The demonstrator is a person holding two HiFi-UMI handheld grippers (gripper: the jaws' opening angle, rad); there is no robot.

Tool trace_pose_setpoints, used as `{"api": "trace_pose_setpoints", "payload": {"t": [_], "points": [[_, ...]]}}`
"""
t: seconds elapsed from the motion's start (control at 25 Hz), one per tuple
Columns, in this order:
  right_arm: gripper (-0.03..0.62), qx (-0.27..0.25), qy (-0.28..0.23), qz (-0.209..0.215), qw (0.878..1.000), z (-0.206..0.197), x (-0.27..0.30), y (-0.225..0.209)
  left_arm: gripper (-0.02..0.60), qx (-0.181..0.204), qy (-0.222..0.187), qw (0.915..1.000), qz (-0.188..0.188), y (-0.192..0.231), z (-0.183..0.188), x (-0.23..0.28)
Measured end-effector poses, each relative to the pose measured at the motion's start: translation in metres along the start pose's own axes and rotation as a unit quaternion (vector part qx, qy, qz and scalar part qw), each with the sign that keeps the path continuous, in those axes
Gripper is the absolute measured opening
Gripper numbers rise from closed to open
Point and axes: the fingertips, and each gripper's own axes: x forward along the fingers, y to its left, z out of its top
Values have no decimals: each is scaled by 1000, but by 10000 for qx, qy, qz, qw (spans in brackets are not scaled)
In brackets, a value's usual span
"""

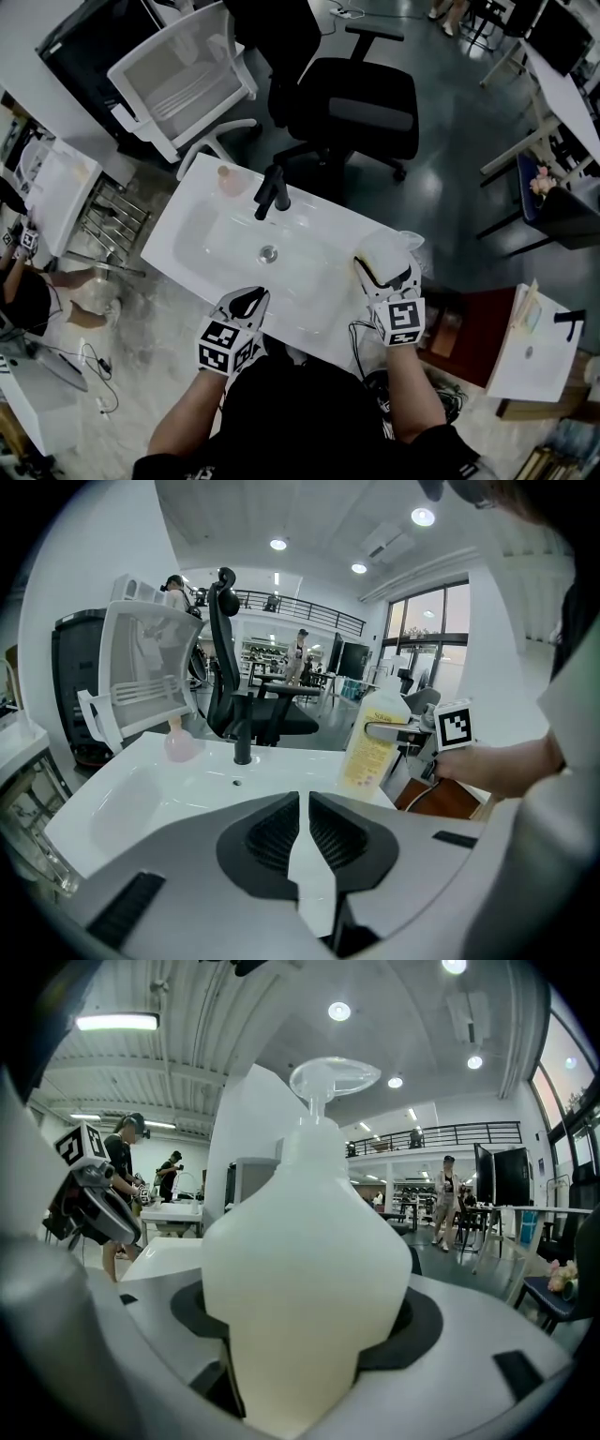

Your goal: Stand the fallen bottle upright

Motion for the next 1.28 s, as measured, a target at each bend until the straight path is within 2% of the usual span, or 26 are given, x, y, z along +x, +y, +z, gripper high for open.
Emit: {"api": "trace_pose_setpoints", "payload": {"t": [0.32,0.6,0.8,0.96,1.12,1.28], "points": [[382,-70,84,-30,9999,2,-3,-6,43,19,-91,9999,-91,-11,9,4],[372,120,-133,-64,9998,23,-41,-9,43,28,-226,9996,-151,-15,20,0],[279,106,-368,-108,9992,52,-73,1,43,6,-364,9991,-209,-10,32,-5],[237,67,-488,-26,9988,76,-84,17,43,31,-488,9985,-256,0,48,-7],[167,63,-611,253,9978,104,-81,43,43,77,-700,9972,-234,11,68,-14],[127,103,-724,590,9956,130,-71,70,43,282,-941,9951,-134,23,92,-27]]}}
